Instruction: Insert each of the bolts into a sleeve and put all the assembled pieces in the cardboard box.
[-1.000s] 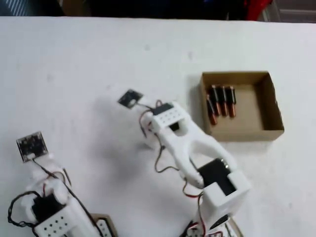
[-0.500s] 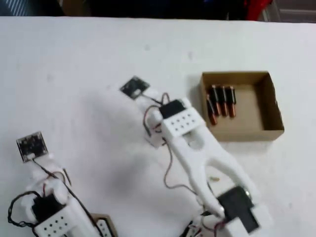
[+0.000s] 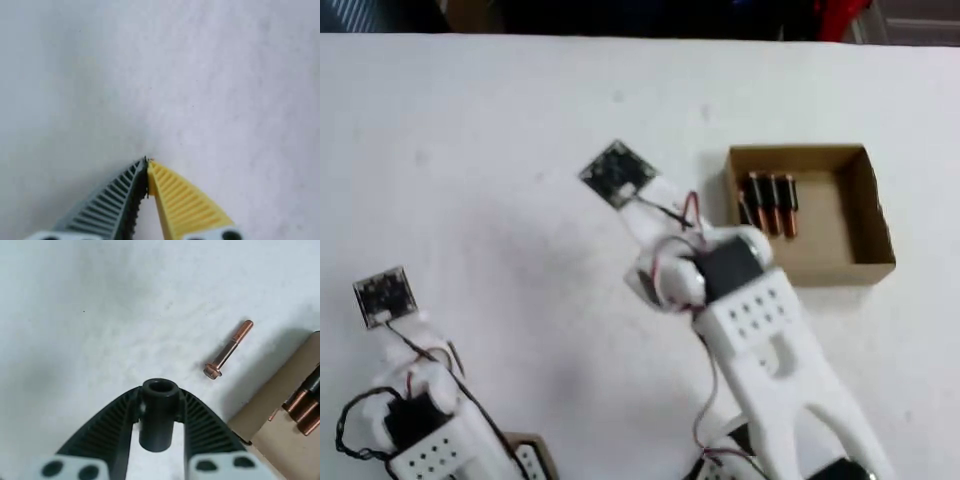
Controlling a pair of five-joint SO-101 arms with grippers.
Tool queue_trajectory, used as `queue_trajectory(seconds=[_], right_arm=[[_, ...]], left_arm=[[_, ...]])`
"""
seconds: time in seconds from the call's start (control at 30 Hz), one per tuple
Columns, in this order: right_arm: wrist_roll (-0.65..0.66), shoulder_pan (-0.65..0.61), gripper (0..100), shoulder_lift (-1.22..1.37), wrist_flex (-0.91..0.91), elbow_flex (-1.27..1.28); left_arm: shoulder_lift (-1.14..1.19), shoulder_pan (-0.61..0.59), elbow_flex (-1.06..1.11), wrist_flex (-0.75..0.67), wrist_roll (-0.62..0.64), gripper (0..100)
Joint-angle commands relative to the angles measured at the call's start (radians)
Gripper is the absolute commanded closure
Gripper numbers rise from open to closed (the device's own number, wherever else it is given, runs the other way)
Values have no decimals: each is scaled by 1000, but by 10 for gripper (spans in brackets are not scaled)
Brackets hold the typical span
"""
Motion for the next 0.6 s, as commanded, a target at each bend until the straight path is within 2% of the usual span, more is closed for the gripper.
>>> queue_trajectory(seconds=[0.0,0.27,0.57], right_arm=[[-6,10,967,-153,39,-15],[-6,12,967,-481,91,52],[-6,13,967,-728,90,166]], left_arm=[[-5,-4,0,12,2,977],[-5,-4,0,12,2,977],[-5,-4,0,12,2,977]])
